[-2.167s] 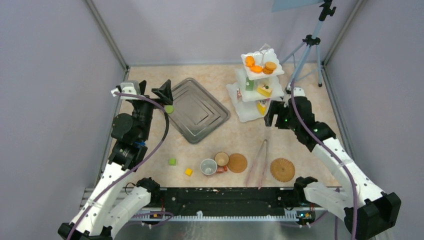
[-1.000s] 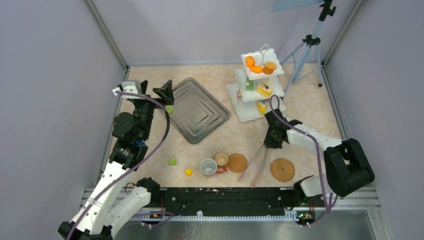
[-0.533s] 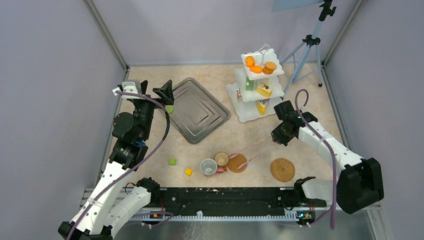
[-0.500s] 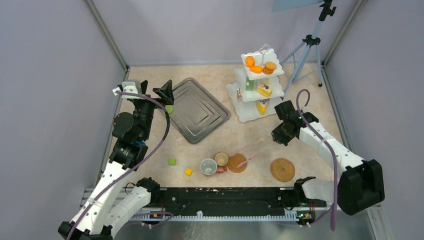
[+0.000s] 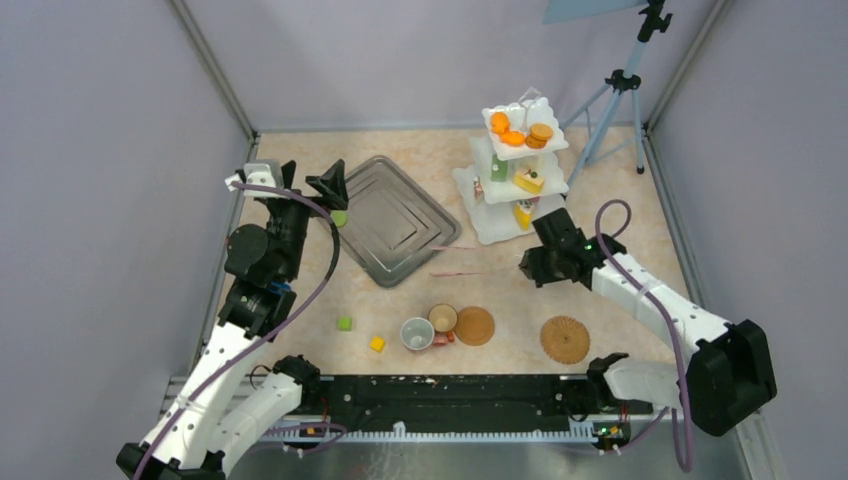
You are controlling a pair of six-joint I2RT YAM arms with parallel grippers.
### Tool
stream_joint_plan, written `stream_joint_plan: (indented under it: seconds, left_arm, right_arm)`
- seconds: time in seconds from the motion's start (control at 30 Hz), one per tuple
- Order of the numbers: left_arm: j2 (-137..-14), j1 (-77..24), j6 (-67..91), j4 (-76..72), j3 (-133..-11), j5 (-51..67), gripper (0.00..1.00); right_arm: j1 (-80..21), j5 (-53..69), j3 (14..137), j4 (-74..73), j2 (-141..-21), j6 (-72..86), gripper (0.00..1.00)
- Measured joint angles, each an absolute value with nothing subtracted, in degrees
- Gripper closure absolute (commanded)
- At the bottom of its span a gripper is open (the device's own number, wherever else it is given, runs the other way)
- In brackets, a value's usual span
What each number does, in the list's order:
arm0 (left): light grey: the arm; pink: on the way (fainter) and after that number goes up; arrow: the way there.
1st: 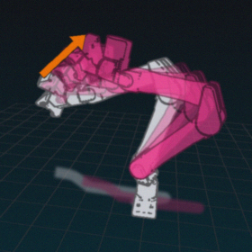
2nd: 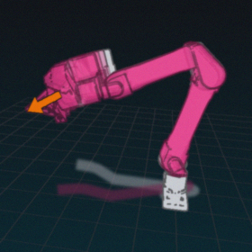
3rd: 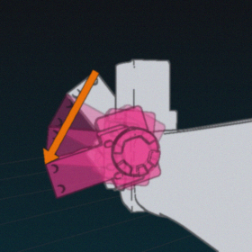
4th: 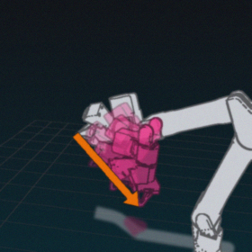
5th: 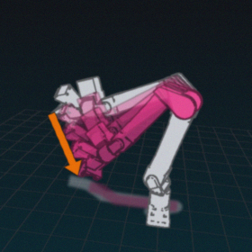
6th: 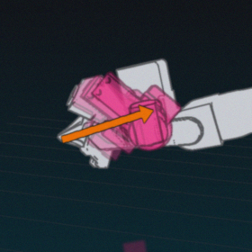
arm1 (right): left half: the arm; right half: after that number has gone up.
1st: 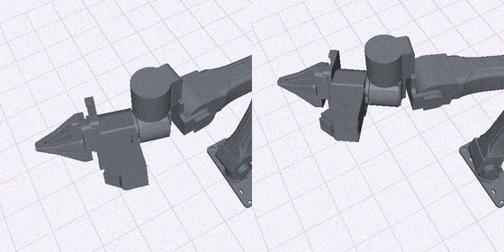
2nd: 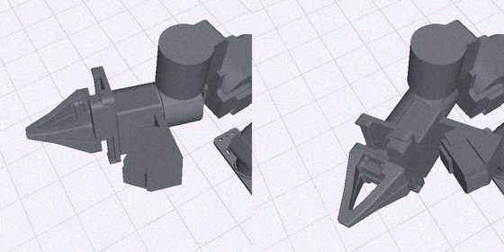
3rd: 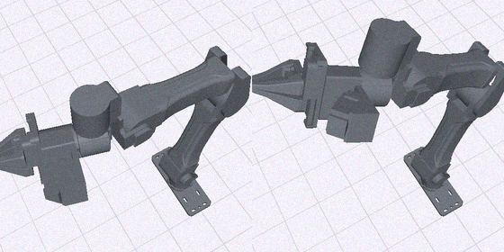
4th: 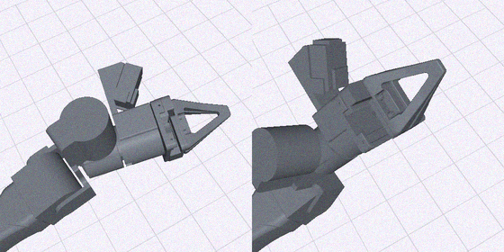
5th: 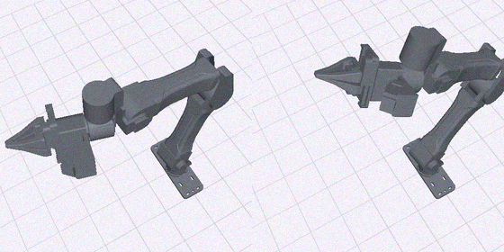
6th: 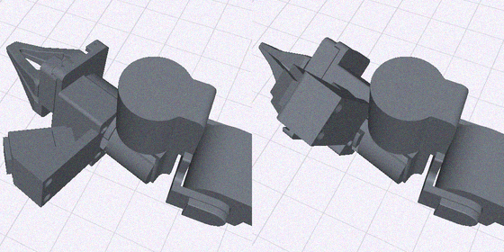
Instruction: Serve the afternoon tea
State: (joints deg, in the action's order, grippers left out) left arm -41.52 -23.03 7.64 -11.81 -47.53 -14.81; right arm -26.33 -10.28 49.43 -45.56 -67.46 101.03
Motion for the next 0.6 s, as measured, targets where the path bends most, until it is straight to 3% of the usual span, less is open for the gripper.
stream_joint_plan:
  seconds: [0.17, 0.43, 0.47, 0.6]
  left_arm:
    - [-41.54, -23.05, 7.73, -11.81, -47.53, -14.76, 0.01]
    - [-41.89, -23.73, 7.86, -11.81, -47.53, -14.39, 0.01]
    - [-41.91, -23.75, 7.86, -11.81, -47.53, -14.39, 0.01]
    - [-41.91, -23.99, 7.84, -11.84, -47.53, -14.41, 0.01]
  right_arm:
    - [-33.34, -12.6, 48.03, -39.48, -72.05, 112.71, 1.0]
    - [-37.85, -14.44, 45.54, -24.18, -84.95, 118.3, 1.0]
    - [-38.81, -15.29, 45.28, -22.06, -86.02, 118.63, 0.94]
    - [-40.86, -16.51, 45.04, -16.43, -88.64, 119.48, 0.39]
